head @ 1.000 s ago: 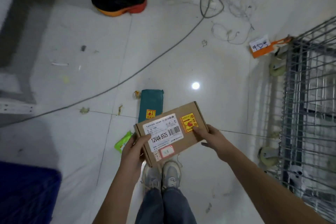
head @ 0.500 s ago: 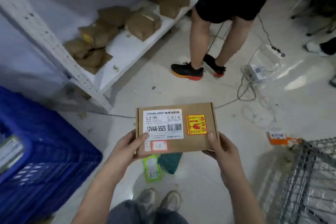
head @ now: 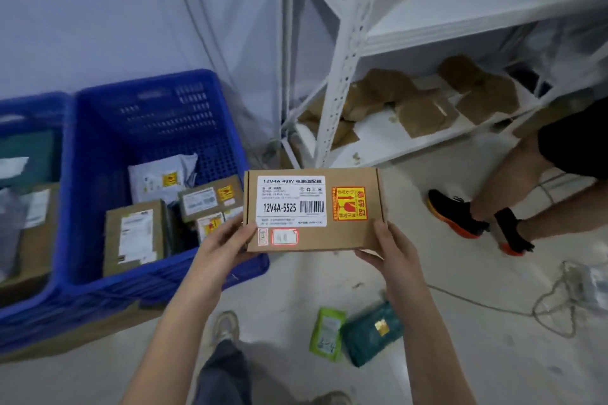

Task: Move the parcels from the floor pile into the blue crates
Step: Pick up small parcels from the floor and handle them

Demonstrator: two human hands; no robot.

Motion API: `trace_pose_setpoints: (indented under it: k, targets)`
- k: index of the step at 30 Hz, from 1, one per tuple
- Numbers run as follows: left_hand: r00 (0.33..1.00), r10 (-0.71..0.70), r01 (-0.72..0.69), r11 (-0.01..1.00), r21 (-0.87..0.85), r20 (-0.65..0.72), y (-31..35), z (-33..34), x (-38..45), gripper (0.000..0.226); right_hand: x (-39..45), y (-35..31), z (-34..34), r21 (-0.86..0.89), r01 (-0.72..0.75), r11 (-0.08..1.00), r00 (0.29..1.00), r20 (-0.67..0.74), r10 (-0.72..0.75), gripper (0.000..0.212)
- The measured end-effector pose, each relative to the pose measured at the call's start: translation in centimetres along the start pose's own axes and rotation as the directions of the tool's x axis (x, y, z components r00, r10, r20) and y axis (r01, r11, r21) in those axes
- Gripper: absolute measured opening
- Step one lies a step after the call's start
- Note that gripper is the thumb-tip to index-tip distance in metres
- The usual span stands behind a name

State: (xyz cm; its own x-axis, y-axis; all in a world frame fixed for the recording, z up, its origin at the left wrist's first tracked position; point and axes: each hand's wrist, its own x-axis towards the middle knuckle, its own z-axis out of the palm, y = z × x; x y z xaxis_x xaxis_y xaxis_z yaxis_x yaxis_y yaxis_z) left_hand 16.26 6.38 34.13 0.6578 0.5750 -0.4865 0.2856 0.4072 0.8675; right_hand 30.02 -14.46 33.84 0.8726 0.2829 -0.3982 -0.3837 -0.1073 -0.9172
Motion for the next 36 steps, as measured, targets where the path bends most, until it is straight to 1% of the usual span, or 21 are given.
trace_pose_setpoints:
  k: [3,5,8,9,11,13,14,16,17,19,20,21,22,24,26,27,29,31,33,35,36]
  targets:
    - [0.998,-0.013,0.015,1.0,0.026,-0.069,1.9,-5.6,2.1,0.015,2.0,-0.5,6.5,-0.058,0.002,0.998,0.997,0.083,0.003,0.019]
    - [0.994,-0.037,0.042,0.998,0.049,-0.105,2.6,-9.0,4.0,0.015,3.4,-0.6,10.8,-0.109,0.007,0.994,0.993,0.116,0.006,0.021]
    - [0.987,-0.088,0.098,0.992,0.074,-0.132,3.1,-13.6,7.3,0.024,5.6,0.1,16.4,-0.212,0.008,0.977,0.991,0.131,0.02,0.02]
    - [0.985,-0.109,0.122,0.988,0.092,-0.136,3.2,-14.8,8.5,0.023,6.3,0.5,18.1,-0.252,0.009,0.968,0.989,0.145,0.028,0.018]
    - [0.978,-0.151,0.169,0.978,0.121,-0.147,3.2,-17.0,11.1,0.019,8.0,1.3,21.2,-0.332,0.012,0.943,0.98,0.191,0.055,0.024]
    - [0.972,-0.169,0.199,0.961,0.19,-0.164,3.0,-18.8,13.9,0.019,9.8,2.2,24.2,-0.428,0.038,0.903,0.971,0.228,0.067,0.027]
    - [0.97,-0.168,0.209,0.946,0.246,-0.178,3.0,-19.5,15.5,0.023,10.8,2.5,25.7,-0.47,0.061,0.881,0.967,0.245,0.064,0.028]
    - [0.966,-0.151,0.22,0.909,0.355,-0.212,3.0,-20.8,19.0,0.029,13.2,3.3,28.4,-0.545,0.091,0.833,0.959,0.274,0.075,0.033]
    - [0.967,-0.138,0.217,0.886,0.409,-0.214,3.0,-21.4,20.8,0.028,14.7,3.7,29.7,-0.587,0.093,0.804,0.958,0.274,0.089,0.036]
    - [0.97,-0.145,0.23,0.805,0.547,-0.193,3.0,-22.3,24.2,0.014,17.9,4.5,32.0,-0.667,0.095,0.739,0.959,0.261,0.113,0.043]
    - [0.969,-0.152,0.24,0.761,0.603,-0.194,3.1,-22.6,25.9,0.013,19.5,5.0,33.0,-0.704,0.099,0.703,0.959,0.256,0.121,0.045]
    - [0.968,-0.157,0.249,0.727,0.64,-0.198,3.0,-22.9,27.4,0.018,21.0,5.5,34.0,-0.742,0.102,0.662,0.959,0.249,0.132,0.046]
    - [0.965,-0.163,0.26,0.697,0.668,-0.206,2.8,-23.2,28.9,0.019,22.4,6.0,34.9,-0.774,0.109,0.623,0.958,0.25,0.143,0.045]
    - [0.963,-0.147,0.267,0.61,0.746,-0.225,2.0,-24.0,31.2,0.016,24.5,7.3,36.6,-0.822,0.158,0.546,0.946,0.284,0.154,0.049]
    - [0.968,-0.15,0.25,0.492,0.834,-0.201,0.9,-24.6,33.3,0.024,26.2,8.8,37.7,-0.869,0.209,0.449,0.941,0.303,0.148,0.067]
    - [0.967,-0.174,0.248,0.457,0.854,-0.188,0.3,-24.9,34.1,0.025,26.8,9.6,38.0,-0.891,0.215,0.401,0.939,0.301,0.164,0.078]
    - [0.962,-0.218,0.247,0.423,0.872,-0.167,-1.4,-25.6,36.0,0.026,27.8,11.6,38.3,-0.922,0.22,0.319,0.929,0.297,0.219,0.093]
    - [0.954,-0.261,0.248,0.405,0.88,-0.149,-3.2,-26.0,37.7,0.028,28.6,13.8,38.5,-0.953,0.202,0.225,0.926,0.261,0.272,0.098]
    - [0.948,-0.283,0.25,0.389,0.887,-0.144,-4.9,-26.4,38.9,0.031,28.9,15.8,38.7,-0.973,0.204,0.106,0.935,0.226,0.273,0.096]
    - [0.94,-0.31,0.258,0.374,0.891,-0.142,-6.5,-26.5,39.4,0.032,28.8,17.1,38.9,-0.968,0.248,-0.033,0.934,0.23,0.272,0.086]
    - [0.934,-0.329,0.262,0.372,0.89,-0.137,-7.2,-26.5,39.7,0.031,28.8,17.6,38.8,-0.962,0.263,-0.072,0.93,0.233,0.285,0.081]
